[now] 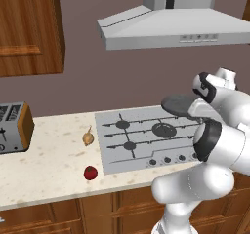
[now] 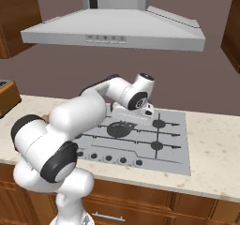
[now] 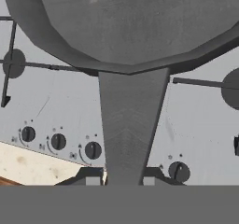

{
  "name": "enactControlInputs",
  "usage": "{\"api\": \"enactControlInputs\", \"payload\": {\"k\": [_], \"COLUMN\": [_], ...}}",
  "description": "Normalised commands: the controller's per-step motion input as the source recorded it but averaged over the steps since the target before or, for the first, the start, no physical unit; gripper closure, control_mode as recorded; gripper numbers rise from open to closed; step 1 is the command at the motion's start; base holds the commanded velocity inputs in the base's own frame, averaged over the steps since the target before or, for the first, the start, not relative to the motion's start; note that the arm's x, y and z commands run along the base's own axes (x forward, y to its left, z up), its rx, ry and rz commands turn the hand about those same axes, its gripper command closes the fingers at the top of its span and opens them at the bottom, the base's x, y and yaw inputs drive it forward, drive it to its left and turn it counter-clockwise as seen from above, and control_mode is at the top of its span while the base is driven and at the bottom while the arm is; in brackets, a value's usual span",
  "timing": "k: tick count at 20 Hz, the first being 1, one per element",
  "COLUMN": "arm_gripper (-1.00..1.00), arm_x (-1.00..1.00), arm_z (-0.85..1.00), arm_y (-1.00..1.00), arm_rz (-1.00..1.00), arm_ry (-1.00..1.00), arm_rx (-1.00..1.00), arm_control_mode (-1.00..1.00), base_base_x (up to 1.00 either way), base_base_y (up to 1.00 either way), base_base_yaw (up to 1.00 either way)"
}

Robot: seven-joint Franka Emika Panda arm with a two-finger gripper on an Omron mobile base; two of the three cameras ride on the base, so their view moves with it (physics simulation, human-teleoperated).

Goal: Place the pan on the rear right burner on the stove. Then place the tomato and the onion in the pan and turn on the rear right burner.

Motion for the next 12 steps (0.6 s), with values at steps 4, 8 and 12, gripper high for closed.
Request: {"api": "enactControlInputs", "payload": {"k": [4, 8, 12], "arm_gripper": [1.0, 1.0, 1.0], "arm_x": [0.0, 0.0, 0.0], "arm_z": [0.0, 0.0, 0.0], "arm_y": [-0.35, -0.33, -0.36], "arm_rz": [0.0, 0.0, 0.0], "arm_ry": [0.0, 0.0, -0.01], "arm_rx": [0.0, -0.01, -0.01], "arm_control_mode": [-1.0, -1.0, -1.0], "base_base_x": [0.0, 0.0, 0.0], "base_base_y": [0.0, 0.0, 0.0], "base_base_yaw": [0.0, 0.0, 0.0]}}
